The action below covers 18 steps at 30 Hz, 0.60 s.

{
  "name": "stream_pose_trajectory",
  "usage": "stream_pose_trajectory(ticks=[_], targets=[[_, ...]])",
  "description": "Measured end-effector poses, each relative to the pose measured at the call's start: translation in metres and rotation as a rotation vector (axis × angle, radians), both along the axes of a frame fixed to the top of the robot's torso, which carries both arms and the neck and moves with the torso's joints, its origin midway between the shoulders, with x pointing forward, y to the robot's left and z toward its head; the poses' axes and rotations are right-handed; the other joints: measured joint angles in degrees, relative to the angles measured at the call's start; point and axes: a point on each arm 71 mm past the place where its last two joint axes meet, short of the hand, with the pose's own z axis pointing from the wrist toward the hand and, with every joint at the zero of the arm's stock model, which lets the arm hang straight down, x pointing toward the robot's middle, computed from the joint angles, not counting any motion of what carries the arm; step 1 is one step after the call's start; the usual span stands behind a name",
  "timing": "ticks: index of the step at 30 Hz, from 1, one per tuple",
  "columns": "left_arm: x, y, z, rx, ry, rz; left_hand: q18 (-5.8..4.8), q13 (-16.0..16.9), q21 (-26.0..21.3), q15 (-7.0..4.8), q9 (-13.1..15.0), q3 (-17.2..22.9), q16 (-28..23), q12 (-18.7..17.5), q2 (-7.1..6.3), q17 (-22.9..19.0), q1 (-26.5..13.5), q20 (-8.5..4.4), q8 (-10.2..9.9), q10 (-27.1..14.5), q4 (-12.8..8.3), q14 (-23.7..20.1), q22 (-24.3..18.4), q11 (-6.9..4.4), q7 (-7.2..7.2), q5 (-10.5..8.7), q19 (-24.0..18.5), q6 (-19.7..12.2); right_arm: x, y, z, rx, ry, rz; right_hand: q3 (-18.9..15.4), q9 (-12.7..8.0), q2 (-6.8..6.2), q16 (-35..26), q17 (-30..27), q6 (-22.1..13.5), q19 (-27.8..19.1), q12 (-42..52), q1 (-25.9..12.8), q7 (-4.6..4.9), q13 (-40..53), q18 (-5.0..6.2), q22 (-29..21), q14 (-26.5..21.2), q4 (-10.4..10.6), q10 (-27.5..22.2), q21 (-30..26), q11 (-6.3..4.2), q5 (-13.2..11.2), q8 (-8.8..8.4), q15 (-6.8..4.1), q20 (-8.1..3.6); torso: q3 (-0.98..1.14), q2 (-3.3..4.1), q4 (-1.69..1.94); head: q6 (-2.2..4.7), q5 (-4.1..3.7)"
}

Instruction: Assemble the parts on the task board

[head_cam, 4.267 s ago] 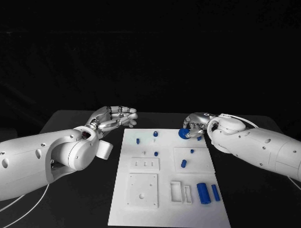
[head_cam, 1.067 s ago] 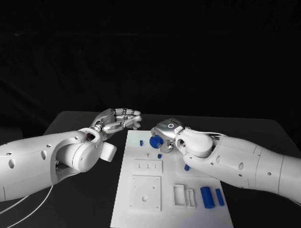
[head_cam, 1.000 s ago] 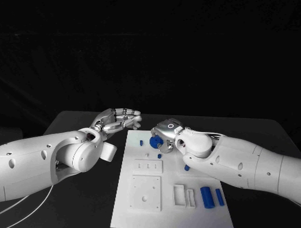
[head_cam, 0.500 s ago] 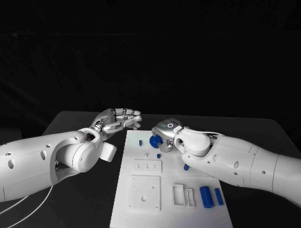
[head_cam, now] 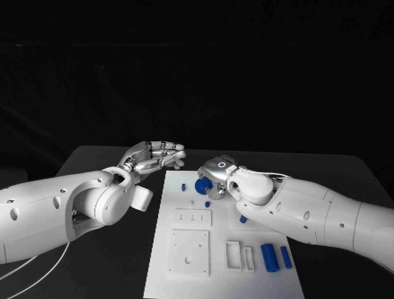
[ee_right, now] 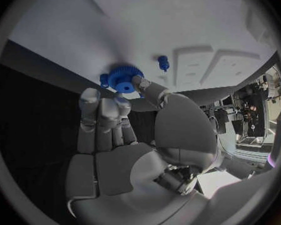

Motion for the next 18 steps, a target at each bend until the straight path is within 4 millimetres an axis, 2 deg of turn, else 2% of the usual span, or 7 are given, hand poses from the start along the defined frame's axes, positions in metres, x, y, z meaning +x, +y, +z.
stream_pose_trajectory(ticks=[6, 10, 14, 18], targets=[[0.0002, -0.0001, 0.0011, 0.0, -0.002, 0.0, 0.0, 0.0, 0.0, 0.0, 0.0, 0.0, 0.0, 0.0, 0.0, 0.0, 0.0, 0.0, 0.0, 0.0, 0.0, 0.0, 0.0, 0.0, 0.0, 0.0, 0.0, 0.0, 0.0, 0.0002, -0.0002, 0.003, 0.005, -0.002, -0.8, -0.6, -0.21, -0.2, 0.0, -1.4, -0.1, -0.2, 0.2, 1.42, -0.3, -0.01, 0.0, 0.0, -0.1, -0.3, 0.0, 0.3, -0.4, -1.15, 0.38, 0.1, -0.04, -0.02, -0.02, -0.03, 0.1], [0.0003, -0.0002, 0.0015, 0.0, -0.003, -0.001, 0.0, 0.0, 0.0, 0.0, 0.0, 0.0, 0.0, -0.2, 0.0, 0.0, 0.0, 0.0, 0.0, 0.0, 0.0, 0.0, 0.0, 0.0, 0.0, 0.0, 0.0, 0.0, -0.0002, 0.0007, -0.0003, 0.006, 0.01, -0.002, -0.9, -0.6, -0.21, -0.2, 0.0, -1.5, -0.1, -0.2, 0.2, 1.54, -0.3, -0.01, 0.0, 0.0, -0.1, -0.3, 0.0, 0.3, -0.4, -1.14, 0.38, 0.11, -0.02, -0.02, -0.02, -0.03, 0.14], [0.0003, -0.0003, 0.0015, 0.0, -0.003, -0.001, 0.0, 0.0, 0.0, 0.0, 0.0, 0.0, 0.0, -0.2, 0.0, 0.1, 0.0, 0.0, 0.0, 0.0, 0.0, 0.0, 0.0, 0.0, 0.0, 0.0, 0.0, 0.0, -0.0003, 0.0007, -0.0004, 0.008, 0.015, -0.004, -1.2, -0.8, -0.21, -0.2, 0.0, -2.4, -0.2, -0.2, 0.2, 2.09, -0.5, -0.02, 0.0, 0.0, -0.1, -0.3, 0.0, 0.3, -0.4, -1.51, 0.38, 0.2, 0.01, -0.02, -0.02, -0.08, 0.15], [0.0003, -0.0002, 0.0016, 0.0, -0.003, 0.0, 0.0, 0.0, 0.0, 0.0, 0.0, 0.0, 0.0, -0.2, 0.0, 0.1, 0.0, 0.0, 0.0, 0.0, 0.0, 0.0, 0.0, 0.0, 0.0, 0.0, 0.0, 0.0, 0.0, -0.0005, -0.0008, 0.01, 0.021, -0.008, -1.3, -0.8, -0.2, -0.2, 0.0, -2.9, -0.2, -0.2, 0.2, 2.01, -0.5, -0.01, 0.0, 0.0, -0.2, -0.3, 0.0, 0.3, -0.4, -1.51, 0.38, 0.2, 0.04, -0.02, -0.02, -0.1, 0.19]])
